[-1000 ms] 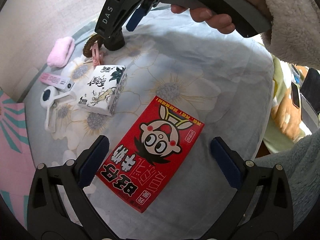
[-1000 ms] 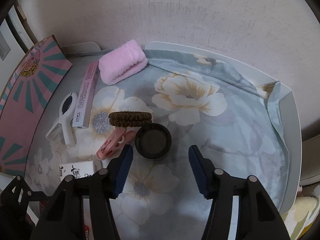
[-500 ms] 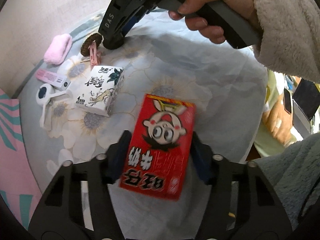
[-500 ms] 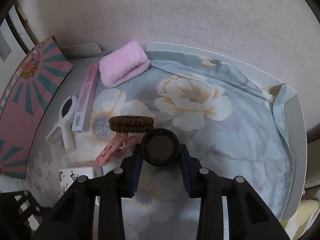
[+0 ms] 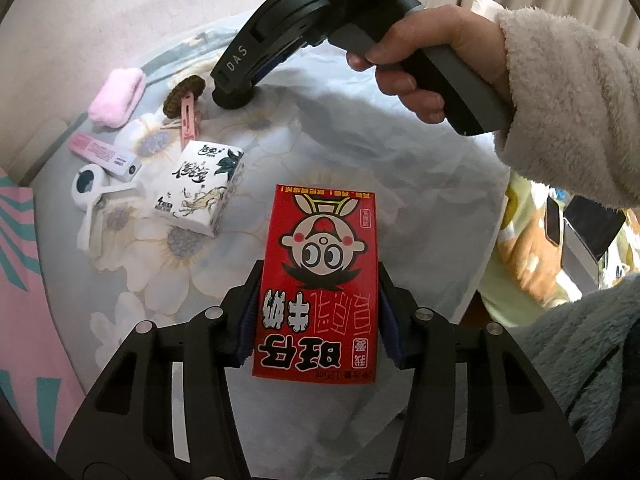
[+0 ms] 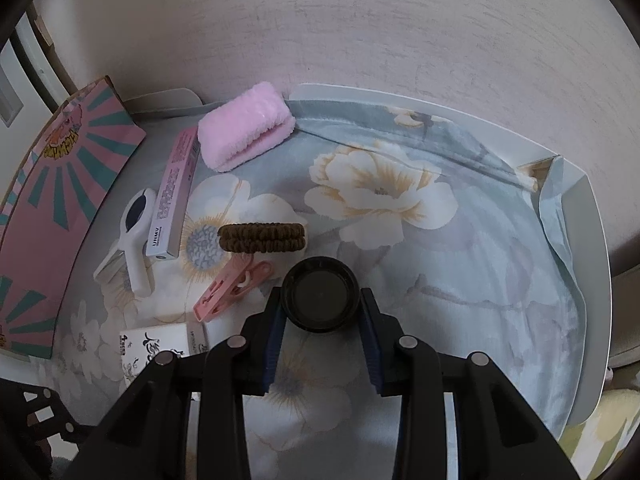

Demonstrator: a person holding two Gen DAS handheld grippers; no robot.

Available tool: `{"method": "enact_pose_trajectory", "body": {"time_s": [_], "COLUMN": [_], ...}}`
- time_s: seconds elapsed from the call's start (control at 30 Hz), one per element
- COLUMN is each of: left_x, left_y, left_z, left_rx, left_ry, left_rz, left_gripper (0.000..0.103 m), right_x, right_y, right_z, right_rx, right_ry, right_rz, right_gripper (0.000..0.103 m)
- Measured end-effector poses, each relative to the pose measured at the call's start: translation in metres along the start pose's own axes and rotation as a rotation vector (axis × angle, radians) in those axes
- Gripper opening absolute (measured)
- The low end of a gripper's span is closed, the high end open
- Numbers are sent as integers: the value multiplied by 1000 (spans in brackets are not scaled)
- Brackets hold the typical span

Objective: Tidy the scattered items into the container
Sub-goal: 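Lift the red carton and black jar and carry both over the striped box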

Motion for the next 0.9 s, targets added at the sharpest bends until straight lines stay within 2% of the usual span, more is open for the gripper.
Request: {"method": "enact_pose_trajectory", "body": {"time_s": [0.27,0.33,0.73,0.9], "left_x": [-8,-9,-16,-7], "left_y": [-2,-3,-1,10], "left_z": [-11,-12,-29,-44], "left_rx": [-15,-14,-48,-75], "left_ry": [10,8,-5,65], "left_rz": [-5,-3,-14,-41], "left_gripper": [46,46,46,46], "right_x": [-6,11,11,9], "right_y": [-5,-4,-12,-12], "right_z": [-11,-2,-13,-29], "right_rx": [-3,-3,-7,-19], "right_ry": [1,1,2,-3], "right_rz": [6,8,15,18], "right_gripper": [33,33,33,33]}}
Point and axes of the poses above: each gripper's, at about its wrist camera, not at the fingertips, and z roughly the way its jaws point, x to its left, y to its top, the point moved 1 cm from there along z, roughly the way its jaws point, and after that the axes turned 3 degrees about -x, right-handed, at the moved point
